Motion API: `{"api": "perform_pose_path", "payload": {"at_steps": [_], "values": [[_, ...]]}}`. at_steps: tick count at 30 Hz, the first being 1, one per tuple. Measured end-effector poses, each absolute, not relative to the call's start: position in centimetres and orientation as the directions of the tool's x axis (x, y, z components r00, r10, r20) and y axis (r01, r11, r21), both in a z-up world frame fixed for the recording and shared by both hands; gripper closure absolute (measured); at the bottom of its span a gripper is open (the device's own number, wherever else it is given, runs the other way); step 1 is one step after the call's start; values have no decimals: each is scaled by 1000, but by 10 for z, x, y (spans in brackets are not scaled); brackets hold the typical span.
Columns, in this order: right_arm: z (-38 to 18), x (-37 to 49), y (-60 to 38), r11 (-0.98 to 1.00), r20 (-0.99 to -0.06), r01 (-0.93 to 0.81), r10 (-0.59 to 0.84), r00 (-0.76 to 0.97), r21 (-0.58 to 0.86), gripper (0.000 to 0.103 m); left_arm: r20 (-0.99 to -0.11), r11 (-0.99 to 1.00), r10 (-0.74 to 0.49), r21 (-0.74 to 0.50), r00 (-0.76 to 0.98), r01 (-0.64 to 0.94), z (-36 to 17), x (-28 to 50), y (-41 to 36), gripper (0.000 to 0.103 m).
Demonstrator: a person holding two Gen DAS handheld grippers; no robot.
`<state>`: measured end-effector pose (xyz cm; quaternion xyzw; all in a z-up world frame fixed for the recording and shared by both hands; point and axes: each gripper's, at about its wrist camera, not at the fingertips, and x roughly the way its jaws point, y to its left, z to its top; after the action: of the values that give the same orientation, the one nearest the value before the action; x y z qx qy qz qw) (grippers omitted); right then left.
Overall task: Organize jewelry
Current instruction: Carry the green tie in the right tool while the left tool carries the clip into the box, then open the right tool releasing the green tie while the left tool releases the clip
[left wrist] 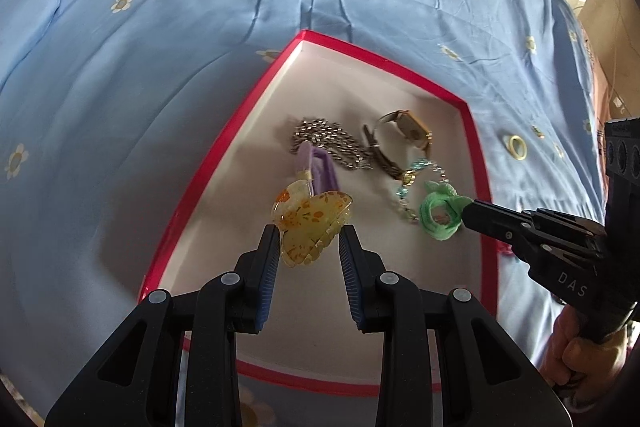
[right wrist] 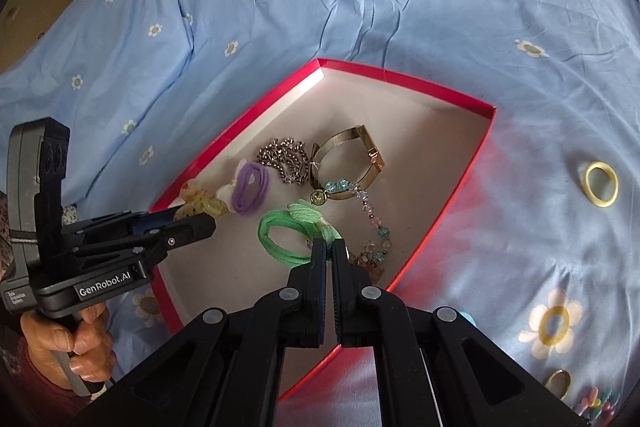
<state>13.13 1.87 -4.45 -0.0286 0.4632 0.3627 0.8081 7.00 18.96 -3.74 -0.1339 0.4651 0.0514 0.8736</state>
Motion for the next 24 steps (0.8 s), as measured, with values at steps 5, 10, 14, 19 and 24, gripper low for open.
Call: {"api": "perform_pose_path", "payload": {"at_steps": [5,10,14,19,24], "values": [[-51,132,27,737,-786,-621,540,302,267,100,-836,960,-23,-171,548,-220,-44,72,191,74],[-54,133,31,735,-795,-626,531,294,260,96,-844,961,-25,-168,535,-220,-49,75,193,74],[-56,133,31,736,-795,-621,535,286,271,95,-845,959,-31,-176,534,-222,-49,75,193,74],[-54,135,28,735,-789,-613,546,282,289,94,-847,958,-28,-174,531,-227,-49,75,193,73],[-46,131,19,735,-771,-603,565,293,310,86,-841,957,-23,-174,541,-230,-44,70,192,57]]}}
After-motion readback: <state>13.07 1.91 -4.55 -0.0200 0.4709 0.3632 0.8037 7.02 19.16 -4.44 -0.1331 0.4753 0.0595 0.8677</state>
